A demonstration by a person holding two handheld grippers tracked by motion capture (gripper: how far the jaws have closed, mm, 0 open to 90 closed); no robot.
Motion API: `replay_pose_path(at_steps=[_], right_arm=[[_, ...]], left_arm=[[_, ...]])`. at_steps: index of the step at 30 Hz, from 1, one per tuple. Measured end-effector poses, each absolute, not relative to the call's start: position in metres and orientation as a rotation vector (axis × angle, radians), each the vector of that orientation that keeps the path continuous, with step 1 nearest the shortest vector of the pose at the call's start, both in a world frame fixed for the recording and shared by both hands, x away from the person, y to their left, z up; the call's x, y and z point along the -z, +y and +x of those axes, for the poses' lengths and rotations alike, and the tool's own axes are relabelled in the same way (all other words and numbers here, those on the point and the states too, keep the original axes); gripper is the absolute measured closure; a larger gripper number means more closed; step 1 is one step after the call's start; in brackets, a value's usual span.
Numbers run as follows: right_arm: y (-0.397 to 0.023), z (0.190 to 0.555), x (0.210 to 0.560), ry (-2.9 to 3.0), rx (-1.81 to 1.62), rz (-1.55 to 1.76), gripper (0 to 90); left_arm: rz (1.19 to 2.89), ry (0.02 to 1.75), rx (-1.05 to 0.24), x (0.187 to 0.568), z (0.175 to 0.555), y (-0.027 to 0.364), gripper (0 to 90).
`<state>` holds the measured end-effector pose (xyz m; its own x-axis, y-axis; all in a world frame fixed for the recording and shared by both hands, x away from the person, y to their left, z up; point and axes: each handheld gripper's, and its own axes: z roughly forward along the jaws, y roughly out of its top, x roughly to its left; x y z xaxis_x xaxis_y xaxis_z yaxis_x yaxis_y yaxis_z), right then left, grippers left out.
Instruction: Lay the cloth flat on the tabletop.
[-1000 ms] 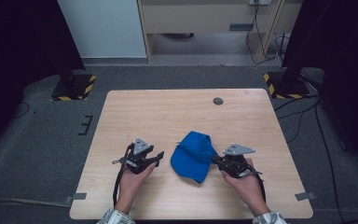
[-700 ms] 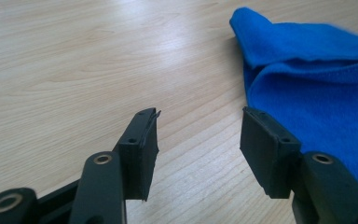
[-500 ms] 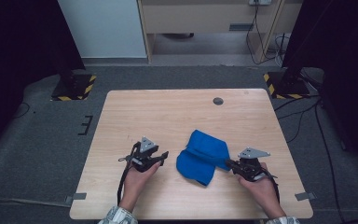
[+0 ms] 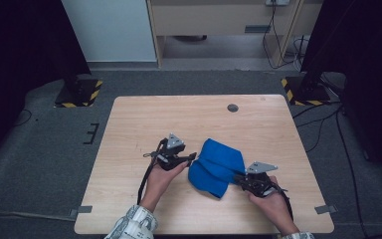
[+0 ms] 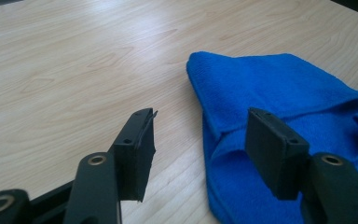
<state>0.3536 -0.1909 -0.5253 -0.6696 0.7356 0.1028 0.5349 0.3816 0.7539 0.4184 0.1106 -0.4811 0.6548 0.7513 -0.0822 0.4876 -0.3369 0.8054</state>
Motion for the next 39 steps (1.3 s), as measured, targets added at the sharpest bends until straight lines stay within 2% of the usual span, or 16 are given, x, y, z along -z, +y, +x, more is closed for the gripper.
replay_pose_path(at_steps=[15,25,27,31,35,39], right_arm=[[-0.192,0.354,0.531,2.416,-1.142,1.129,86.2],[-0.192,0.353,0.531,2.419,-1.146,1.128,86.2],[-0.192,0.353,0.53,2.418,-1.145,1.128,86.2],[-0.192,0.353,0.531,2.414,-1.144,1.127,86.2],[-0.193,0.352,0.53,2.407,-1.146,1.13,86.3],[-0.195,0.352,0.528,2.391,-1.16,1.139,86.5]], left_arm=[[2.054,0.942,-0.306,0.504,0.441,0.075,35.1],[2.106,0.918,-0.286,0.516,0.445,0.067,32.3],[2.135,0.912,-0.268,0.517,0.445,0.066,36.9],[2.172,0.89,-0.266,0.518,0.443,0.064,58.3],[2.153,0.864,-0.286,0.516,0.441,0.063,74.1],[2.126,0.862,-0.324,0.509,0.44,0.066,78.4]])
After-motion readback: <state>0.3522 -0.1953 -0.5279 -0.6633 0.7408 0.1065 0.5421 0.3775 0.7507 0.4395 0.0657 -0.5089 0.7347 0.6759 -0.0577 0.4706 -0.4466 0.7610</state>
